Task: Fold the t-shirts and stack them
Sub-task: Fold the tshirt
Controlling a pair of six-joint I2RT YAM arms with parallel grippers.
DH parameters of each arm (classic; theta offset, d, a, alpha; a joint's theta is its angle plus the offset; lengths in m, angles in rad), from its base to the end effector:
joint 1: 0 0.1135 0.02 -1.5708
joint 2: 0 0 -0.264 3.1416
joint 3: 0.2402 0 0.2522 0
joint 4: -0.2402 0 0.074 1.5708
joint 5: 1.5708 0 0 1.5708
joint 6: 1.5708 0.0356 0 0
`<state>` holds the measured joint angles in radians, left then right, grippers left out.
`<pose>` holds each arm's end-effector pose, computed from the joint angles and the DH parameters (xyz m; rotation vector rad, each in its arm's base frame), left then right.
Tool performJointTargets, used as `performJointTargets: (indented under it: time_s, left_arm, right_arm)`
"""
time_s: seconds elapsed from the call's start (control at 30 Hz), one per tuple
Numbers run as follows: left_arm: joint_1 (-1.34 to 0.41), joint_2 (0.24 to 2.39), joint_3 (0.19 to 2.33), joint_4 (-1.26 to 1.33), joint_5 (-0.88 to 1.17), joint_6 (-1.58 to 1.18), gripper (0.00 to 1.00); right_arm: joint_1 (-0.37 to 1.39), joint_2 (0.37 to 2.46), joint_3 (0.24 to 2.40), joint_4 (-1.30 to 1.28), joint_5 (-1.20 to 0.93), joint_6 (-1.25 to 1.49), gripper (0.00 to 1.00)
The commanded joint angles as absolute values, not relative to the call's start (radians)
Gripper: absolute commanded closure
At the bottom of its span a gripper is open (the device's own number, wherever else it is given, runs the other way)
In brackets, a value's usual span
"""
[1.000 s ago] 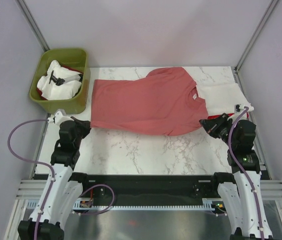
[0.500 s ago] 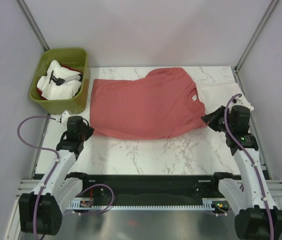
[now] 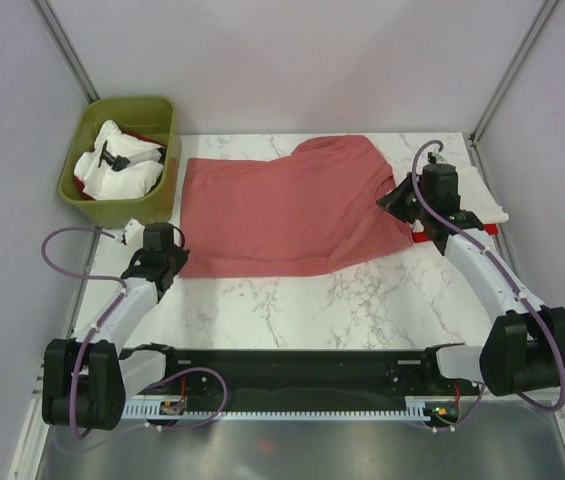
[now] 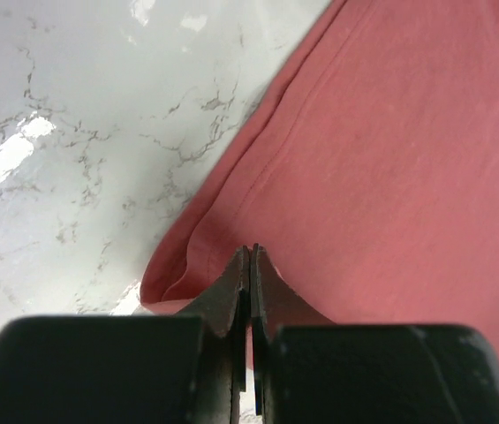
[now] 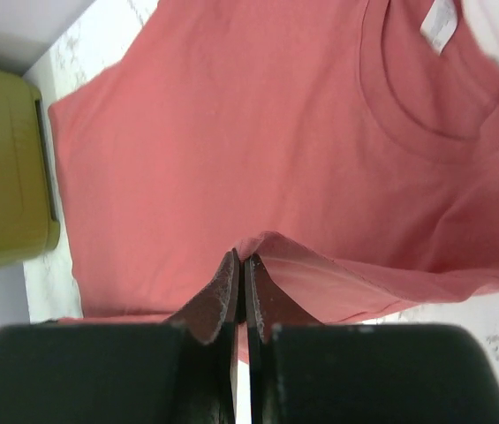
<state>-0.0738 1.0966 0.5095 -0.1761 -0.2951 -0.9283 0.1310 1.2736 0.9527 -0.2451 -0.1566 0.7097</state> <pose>0.2149 -0.0055 0.1879 -1.0835 2.0282 -0.1718 0.2830 0.0429 0.2871 0.5368 2.1354 0.6508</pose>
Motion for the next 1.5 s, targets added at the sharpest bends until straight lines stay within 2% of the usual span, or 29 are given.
performJointTargets:
  time_s: [0.0,0.33,1.47]
  left_arm:
    - [-0.071,1.106,0.572,-0.14,-0.402,-1.003,0.98]
    - [-0.071,1.147,0.617,-0.141,-0.445,-1.04,0.98]
    - [-0.064,1.39,0.77,-0.133,-0.448,-1.0,0.98]
  right_arm:
    - [0.13,1.318,1.063,-0.19,-0.075,0.716,1.0]
    - [0.13,1.5,1.229,-0.202,-0.078,0.701,1.0]
    - [0.087,1.69,1.43,-0.186,-0.095,0.695,1.0]
